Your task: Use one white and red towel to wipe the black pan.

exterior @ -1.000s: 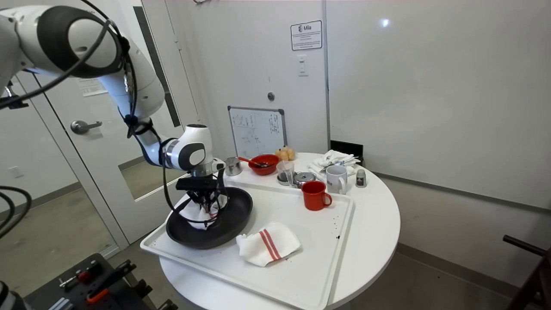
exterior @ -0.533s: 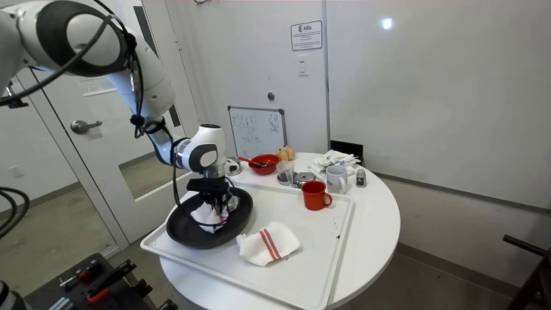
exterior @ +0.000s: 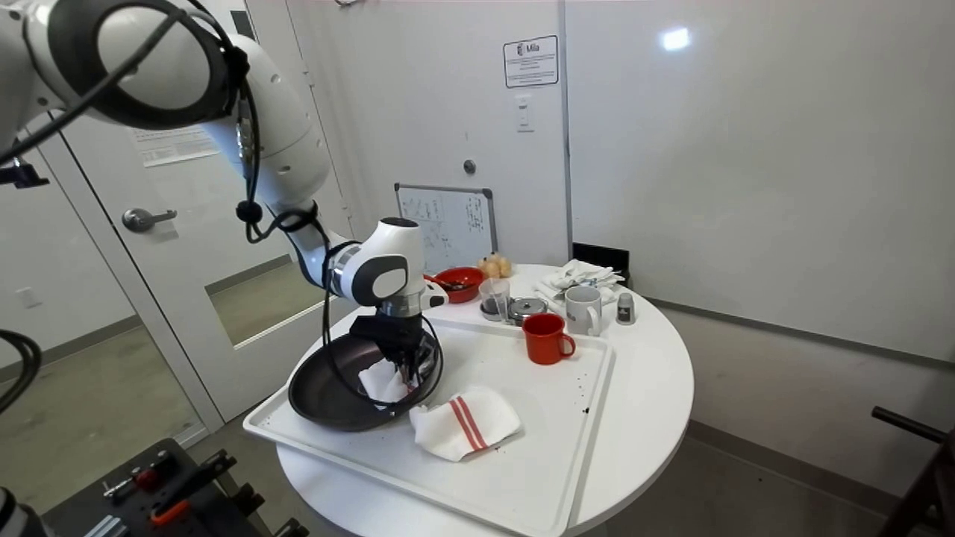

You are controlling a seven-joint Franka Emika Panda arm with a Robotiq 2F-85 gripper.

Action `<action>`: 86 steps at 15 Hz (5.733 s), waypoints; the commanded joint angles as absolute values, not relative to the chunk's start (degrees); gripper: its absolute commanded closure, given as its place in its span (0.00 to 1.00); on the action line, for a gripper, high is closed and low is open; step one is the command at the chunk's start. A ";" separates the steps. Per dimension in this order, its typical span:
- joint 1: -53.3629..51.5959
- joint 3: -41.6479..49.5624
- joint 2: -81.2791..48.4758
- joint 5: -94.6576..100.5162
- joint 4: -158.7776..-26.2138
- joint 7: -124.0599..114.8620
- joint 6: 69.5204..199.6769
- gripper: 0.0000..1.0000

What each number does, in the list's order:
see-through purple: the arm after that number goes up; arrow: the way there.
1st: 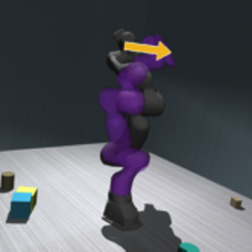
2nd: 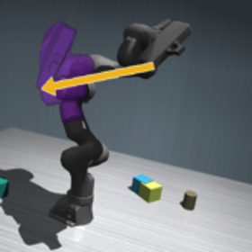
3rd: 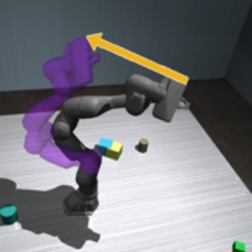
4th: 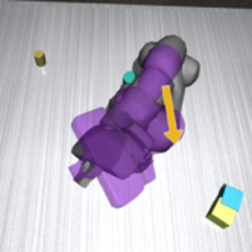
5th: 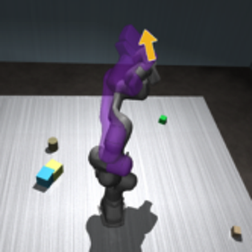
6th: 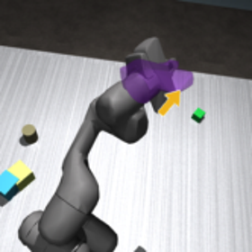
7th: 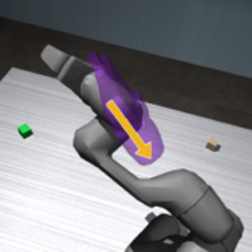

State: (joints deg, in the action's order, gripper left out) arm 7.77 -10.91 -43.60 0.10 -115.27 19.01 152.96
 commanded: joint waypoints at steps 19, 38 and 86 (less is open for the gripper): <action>-3.87 -8.31 -44.76 6.35 -119.81 16.90 155.88 0.96; 4.83 -14.66 -39.24 4.93 -132.95 22.72 161.50 0.96; -21.14 11.82 -41.46 11.50 -133.96 3.88 189.11 0.96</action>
